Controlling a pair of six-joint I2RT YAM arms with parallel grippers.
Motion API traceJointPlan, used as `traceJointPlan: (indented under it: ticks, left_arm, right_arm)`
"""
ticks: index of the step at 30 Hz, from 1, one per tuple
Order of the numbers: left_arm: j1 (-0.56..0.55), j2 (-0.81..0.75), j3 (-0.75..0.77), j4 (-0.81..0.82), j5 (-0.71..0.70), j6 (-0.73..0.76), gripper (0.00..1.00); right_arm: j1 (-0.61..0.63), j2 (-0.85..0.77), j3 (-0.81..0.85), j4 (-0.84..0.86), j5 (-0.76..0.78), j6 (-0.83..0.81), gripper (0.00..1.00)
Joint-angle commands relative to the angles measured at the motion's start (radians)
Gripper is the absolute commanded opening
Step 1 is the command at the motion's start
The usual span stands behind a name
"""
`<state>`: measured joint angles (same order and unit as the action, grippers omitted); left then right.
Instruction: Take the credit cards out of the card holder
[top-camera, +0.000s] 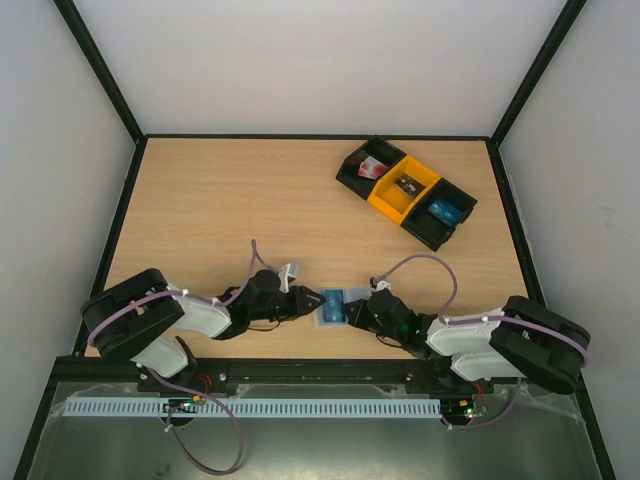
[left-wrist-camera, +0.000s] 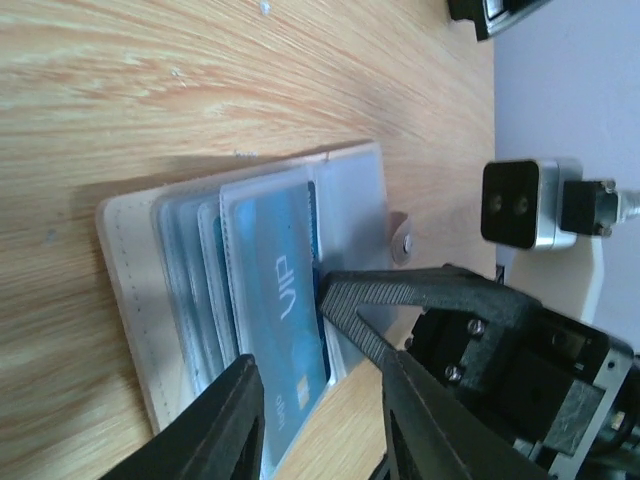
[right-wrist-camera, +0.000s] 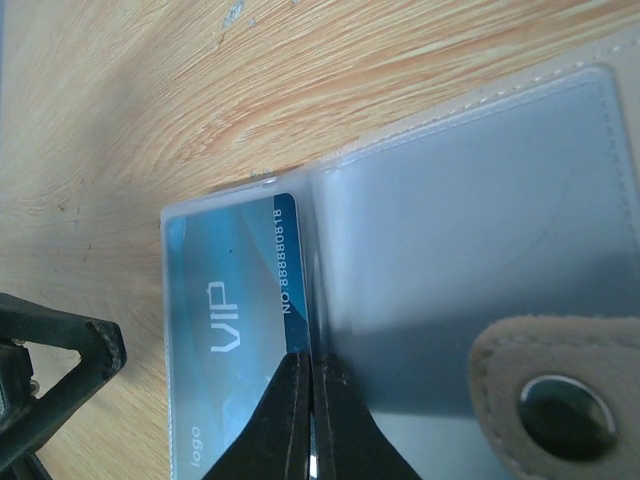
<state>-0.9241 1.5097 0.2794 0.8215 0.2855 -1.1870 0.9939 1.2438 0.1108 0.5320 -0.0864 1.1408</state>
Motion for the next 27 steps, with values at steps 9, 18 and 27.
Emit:
traceJointPlan:
  ticks: [9, 18, 27]
  left_arm:
    - [-0.016, 0.059, 0.074, -0.029, -0.014, 0.052, 0.39]
    - [-0.02, 0.085, 0.08, -0.03, -0.026, 0.054, 0.37]
    - [-0.018, 0.129, 0.064, -0.067, -0.07, 0.055, 0.37]
  right_arm:
    - [-0.003, 0.113, -0.04, -0.012, 0.013, 0.015, 0.02]
    - [-0.004, 0.162, -0.059, 0.034, 0.01, 0.025, 0.02]
    - [-0.001, -0.048, 0.058, -0.342, 0.182, -0.065, 0.06]
